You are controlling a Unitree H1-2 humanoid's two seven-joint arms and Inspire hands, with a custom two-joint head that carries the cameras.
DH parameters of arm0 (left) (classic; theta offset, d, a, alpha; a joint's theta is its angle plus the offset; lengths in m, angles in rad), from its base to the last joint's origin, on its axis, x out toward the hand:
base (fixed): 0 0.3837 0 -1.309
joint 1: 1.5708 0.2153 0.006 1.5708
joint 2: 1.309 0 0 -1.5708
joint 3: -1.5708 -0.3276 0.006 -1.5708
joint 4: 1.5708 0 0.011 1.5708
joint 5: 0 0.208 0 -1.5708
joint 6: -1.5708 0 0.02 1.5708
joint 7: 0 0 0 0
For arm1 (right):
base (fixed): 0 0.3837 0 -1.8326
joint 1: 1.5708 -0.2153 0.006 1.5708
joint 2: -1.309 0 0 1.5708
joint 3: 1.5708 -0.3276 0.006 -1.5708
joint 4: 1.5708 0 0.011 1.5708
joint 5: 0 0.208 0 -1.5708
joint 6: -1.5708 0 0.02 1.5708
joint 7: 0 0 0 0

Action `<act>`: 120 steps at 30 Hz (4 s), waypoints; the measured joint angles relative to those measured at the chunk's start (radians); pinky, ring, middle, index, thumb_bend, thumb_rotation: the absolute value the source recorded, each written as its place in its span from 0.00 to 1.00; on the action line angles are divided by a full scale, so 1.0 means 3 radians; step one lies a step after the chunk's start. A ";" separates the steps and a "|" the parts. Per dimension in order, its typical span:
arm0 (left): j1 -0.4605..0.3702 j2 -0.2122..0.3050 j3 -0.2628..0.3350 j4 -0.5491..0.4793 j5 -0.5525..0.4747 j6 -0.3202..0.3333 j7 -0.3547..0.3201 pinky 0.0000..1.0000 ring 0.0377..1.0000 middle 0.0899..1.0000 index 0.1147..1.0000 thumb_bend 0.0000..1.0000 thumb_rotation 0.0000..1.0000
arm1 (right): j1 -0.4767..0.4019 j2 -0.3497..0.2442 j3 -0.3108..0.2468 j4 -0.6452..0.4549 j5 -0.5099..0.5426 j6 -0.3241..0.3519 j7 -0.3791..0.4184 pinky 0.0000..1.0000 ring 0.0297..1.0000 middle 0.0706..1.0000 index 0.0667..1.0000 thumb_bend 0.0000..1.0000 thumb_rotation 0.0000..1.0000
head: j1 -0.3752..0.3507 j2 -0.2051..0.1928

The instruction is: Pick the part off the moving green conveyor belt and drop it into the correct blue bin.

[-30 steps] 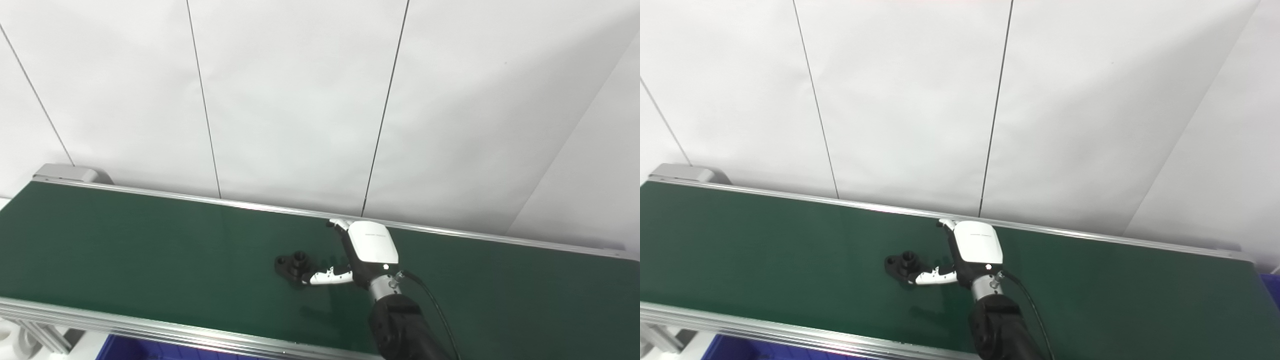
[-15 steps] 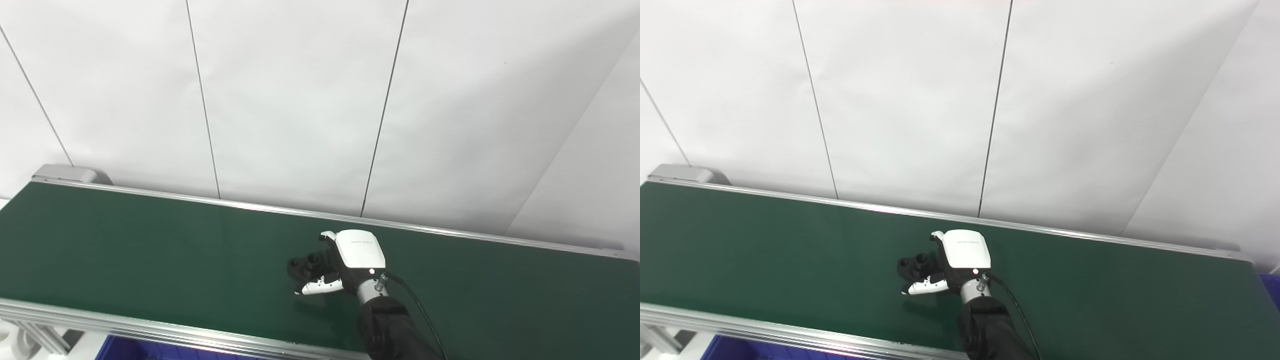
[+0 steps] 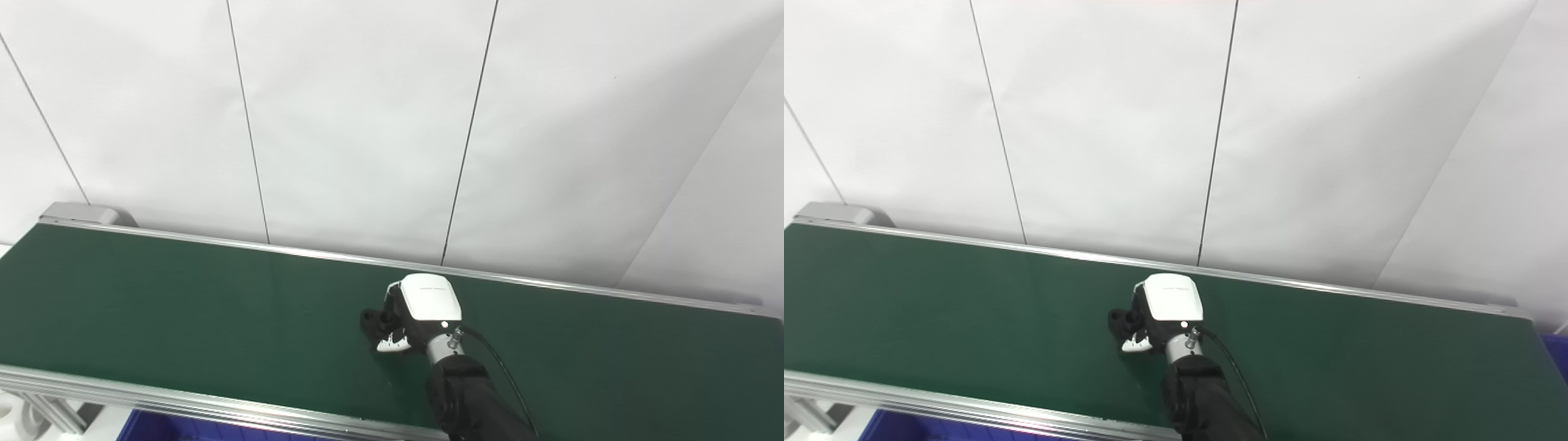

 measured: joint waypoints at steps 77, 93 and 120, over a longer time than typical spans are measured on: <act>0.0112 0.0251 0.0309 -0.0621 -0.0559 0.0082 -0.0415 0.75 0.82 0.79 0.79 0.79 0.67 | 0.3308 -0.1046 -0.0980 -0.3560 -0.0504 0.0174 0.0936 0.16 0.21 0.28 0.45 0.51 0.16 | -0.1186 0.0879; 0.0124 0.0248 0.0317 -0.0623 -0.0558 0.0081 -0.0418 0.75 0.82 0.79 0.78 0.79 0.67 | 0.3298 -0.0979 -0.0953 -0.3423 -0.0808 0.0170 0.0700 0.84 0.86 0.91 0.87 1.00 0.91 | -0.1130 0.0869; 0.0130 0.0141 0.0284 -0.0614 -0.0474 0.0078 -0.0415 0.76 0.82 0.81 0.78 0.80 0.68 | 0.3280 -0.0484 -0.1161 -0.2207 0.3368 -0.2266 0.0823 0.75 0.79 0.80 0.81 0.92 0.95 | -0.0660 0.0956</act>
